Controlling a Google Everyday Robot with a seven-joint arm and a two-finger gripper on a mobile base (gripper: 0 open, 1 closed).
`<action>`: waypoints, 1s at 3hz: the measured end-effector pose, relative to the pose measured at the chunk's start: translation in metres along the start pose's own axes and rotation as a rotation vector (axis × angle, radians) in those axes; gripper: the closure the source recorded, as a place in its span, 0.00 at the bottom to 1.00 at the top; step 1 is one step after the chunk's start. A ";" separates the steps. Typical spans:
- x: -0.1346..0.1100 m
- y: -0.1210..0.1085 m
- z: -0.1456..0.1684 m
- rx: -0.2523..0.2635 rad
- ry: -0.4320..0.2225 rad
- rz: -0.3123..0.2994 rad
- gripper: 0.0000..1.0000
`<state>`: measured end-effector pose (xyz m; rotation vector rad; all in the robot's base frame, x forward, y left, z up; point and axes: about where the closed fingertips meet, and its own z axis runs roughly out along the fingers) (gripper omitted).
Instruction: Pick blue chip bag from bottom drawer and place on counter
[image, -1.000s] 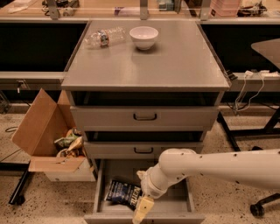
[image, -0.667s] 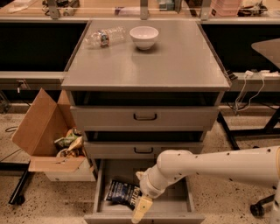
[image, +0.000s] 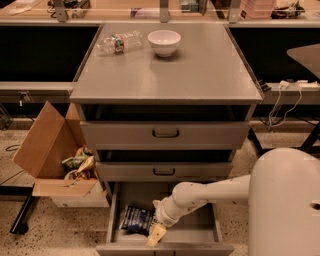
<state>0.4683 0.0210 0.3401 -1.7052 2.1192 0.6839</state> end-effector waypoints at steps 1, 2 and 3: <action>0.019 -0.024 0.050 0.008 -0.041 0.032 0.00; 0.029 -0.050 0.087 0.031 -0.076 0.054 0.00; 0.033 -0.077 0.116 0.054 -0.119 0.070 0.00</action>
Offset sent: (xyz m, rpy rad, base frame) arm 0.0727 0.0229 -0.1424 0.0984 -0.0342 -0.1262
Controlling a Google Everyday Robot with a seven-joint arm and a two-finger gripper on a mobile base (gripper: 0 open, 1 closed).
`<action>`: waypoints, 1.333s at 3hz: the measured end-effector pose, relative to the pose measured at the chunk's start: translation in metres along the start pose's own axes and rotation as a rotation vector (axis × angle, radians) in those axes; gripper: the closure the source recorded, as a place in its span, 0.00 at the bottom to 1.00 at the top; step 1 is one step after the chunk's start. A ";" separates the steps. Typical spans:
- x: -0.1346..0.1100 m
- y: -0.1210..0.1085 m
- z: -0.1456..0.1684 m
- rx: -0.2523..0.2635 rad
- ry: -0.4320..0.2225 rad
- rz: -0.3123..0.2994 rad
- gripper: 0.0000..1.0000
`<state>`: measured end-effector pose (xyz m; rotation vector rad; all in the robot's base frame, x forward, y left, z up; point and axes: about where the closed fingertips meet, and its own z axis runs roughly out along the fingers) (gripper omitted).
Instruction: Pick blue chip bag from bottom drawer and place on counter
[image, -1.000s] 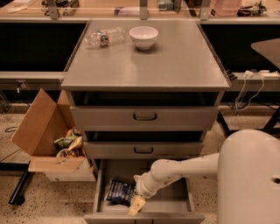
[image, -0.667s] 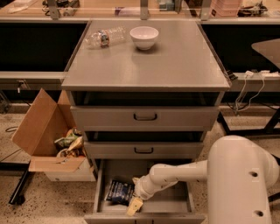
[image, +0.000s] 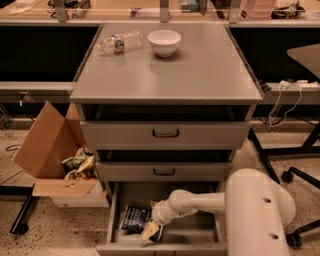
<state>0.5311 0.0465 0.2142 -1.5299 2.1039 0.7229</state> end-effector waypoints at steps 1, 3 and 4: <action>0.001 -0.021 0.030 0.006 -0.023 0.009 0.00; 0.001 -0.048 0.074 -0.009 -0.032 0.033 0.00; 0.007 -0.048 0.087 -0.027 -0.019 0.053 0.19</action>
Offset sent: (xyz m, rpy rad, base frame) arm 0.0662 0.0357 -0.0718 0.0414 0.0011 -0.0372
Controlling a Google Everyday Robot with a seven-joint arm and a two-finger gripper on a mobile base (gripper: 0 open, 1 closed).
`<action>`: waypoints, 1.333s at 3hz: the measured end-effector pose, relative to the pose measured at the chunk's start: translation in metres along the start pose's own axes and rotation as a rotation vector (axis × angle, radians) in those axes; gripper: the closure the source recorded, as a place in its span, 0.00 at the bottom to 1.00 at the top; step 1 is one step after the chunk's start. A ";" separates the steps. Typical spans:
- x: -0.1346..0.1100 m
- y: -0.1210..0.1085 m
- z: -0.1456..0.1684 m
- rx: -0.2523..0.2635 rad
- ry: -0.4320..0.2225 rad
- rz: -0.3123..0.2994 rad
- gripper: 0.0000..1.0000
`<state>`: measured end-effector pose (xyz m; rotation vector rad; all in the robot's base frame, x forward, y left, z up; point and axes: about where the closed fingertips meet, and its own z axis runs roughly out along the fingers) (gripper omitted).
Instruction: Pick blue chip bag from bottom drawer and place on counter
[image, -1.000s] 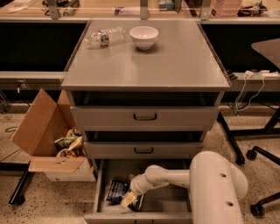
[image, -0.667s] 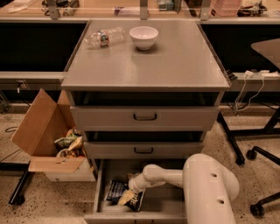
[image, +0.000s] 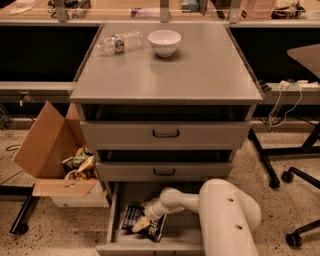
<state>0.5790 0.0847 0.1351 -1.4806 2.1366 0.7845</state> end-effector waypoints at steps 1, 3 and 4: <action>0.010 0.002 -0.002 0.002 0.015 0.021 0.42; -0.006 0.029 -0.049 0.006 -0.064 -0.015 0.89; -0.035 0.052 -0.125 0.036 -0.175 -0.095 1.00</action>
Offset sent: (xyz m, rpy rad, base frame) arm -0.0246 -0.0322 0.0152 -0.0152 0.0148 -0.0313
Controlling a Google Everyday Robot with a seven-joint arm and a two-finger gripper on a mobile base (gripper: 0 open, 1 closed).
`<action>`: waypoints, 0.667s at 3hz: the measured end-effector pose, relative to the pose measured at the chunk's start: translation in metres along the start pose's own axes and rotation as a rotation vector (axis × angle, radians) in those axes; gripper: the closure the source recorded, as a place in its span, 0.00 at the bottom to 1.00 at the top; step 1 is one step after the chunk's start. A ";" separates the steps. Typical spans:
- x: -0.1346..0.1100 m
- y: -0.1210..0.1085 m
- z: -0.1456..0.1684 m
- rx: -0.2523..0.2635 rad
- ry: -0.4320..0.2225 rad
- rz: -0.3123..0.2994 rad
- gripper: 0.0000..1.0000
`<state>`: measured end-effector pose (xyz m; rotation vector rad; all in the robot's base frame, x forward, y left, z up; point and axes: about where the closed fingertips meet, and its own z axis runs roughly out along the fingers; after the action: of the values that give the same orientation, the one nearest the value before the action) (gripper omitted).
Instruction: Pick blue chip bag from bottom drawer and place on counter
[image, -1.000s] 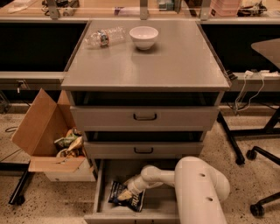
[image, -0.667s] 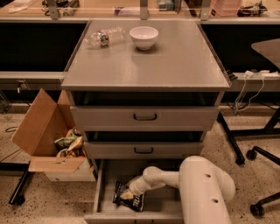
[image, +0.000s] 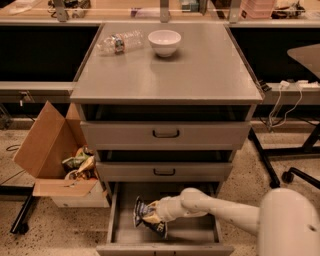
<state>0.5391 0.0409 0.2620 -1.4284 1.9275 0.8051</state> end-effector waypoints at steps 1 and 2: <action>-0.025 0.010 -0.080 0.051 -0.037 -0.054 1.00; -0.024 0.004 -0.095 0.076 -0.032 -0.054 1.00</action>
Offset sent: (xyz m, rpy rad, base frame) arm -0.0102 -0.0363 0.0579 0.0173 -0.0659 -0.0089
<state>0.5302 -0.0165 0.3416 -1.4078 1.8667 0.7181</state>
